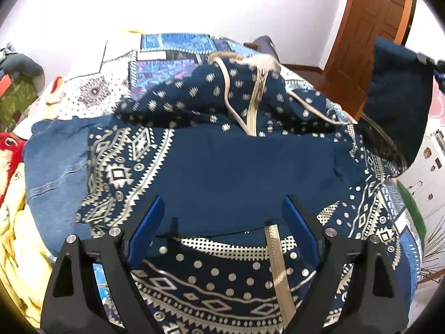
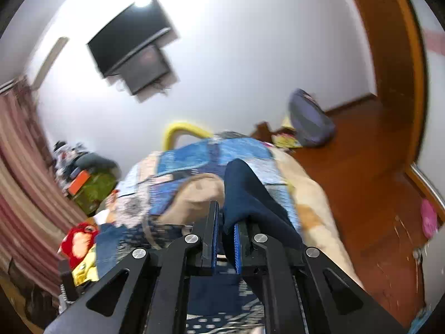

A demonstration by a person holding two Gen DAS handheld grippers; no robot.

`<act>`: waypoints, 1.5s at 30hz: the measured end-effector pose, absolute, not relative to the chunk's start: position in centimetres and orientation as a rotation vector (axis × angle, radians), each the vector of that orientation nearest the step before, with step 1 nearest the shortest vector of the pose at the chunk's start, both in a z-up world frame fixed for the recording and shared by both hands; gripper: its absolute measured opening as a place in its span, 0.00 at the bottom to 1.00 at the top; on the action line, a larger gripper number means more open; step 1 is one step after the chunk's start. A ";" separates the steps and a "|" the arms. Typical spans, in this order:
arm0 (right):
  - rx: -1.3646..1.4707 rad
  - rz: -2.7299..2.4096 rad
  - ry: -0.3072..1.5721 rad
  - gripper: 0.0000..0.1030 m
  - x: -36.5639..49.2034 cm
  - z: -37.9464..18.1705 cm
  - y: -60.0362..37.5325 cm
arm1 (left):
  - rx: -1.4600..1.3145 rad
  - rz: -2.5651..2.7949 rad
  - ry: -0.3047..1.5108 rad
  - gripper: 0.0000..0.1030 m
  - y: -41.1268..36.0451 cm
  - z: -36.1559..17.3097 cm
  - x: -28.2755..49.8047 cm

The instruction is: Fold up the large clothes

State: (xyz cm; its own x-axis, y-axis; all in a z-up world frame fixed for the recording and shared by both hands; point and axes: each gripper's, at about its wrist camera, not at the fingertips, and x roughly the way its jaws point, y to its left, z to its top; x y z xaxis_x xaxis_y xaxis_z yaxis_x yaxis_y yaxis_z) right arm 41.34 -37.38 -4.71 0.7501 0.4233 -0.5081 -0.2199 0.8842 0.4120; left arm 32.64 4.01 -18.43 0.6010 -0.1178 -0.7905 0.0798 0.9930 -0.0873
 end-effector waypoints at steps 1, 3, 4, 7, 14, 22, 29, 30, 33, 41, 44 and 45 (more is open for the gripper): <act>0.331 0.390 0.625 0.06 41.0 -3.8 -35.9 | -0.042 -0.110 0.905 0.84 4.3 -17.9 32.1; 0.326 0.444 0.624 0.06 40.5 -2.6 -33.1 | -0.046 -0.099 0.882 0.84 5.0 -17.0 31.2; 0.327 0.462 0.622 0.06 40.2 -2.2 -32.2 | -0.057 -0.096 0.874 0.84 5.5 -16.6 30.9; 0.309 0.531 0.627 0.06 40.0 -1.6 -26.9 | -0.096 -0.085 0.850 0.84 7.3 -15.6 29.5; 0.252 0.648 0.786 0.06 41.1 -6.5 -13.1 | -0.161 0.004 0.820 0.84 12.9 -15.1 26.3; 0.092 0.628 1.082 0.07 41.3 -20.0 -0.8 | -0.227 0.117 0.851 0.84 19.7 -17.2 22.8; 0.096 0.519 1.244 0.07 40.0 -26.5 -0.5 | -0.277 0.140 0.873 0.84 21.7 -18.9 21.7; 0.102 0.519 1.246 0.07 39.4 -26.6 -0.8 | -0.283 0.142 0.876 0.84 21.7 -19.1 21.7; 0.076 0.534 1.265 0.07 38.0 -26.4 -1.2 | -0.293 0.136 0.884 0.84 21.6 -19.3 21.5; 0.100 0.677 1.419 0.07 35.3 -26.8 -2.9 | -0.220 0.092 0.878 0.84 18.3 -17.4 21.3; 0.077 0.710 1.437 0.07 34.5 -26.1 -4.1 | -0.190 0.068 0.875 0.84 16.8 -16.7 21.8; 0.055 0.720 1.403 0.07 34.2 -25.3 -4.9 | -0.176 0.061 0.876 0.84 16.2 -16.5 22.2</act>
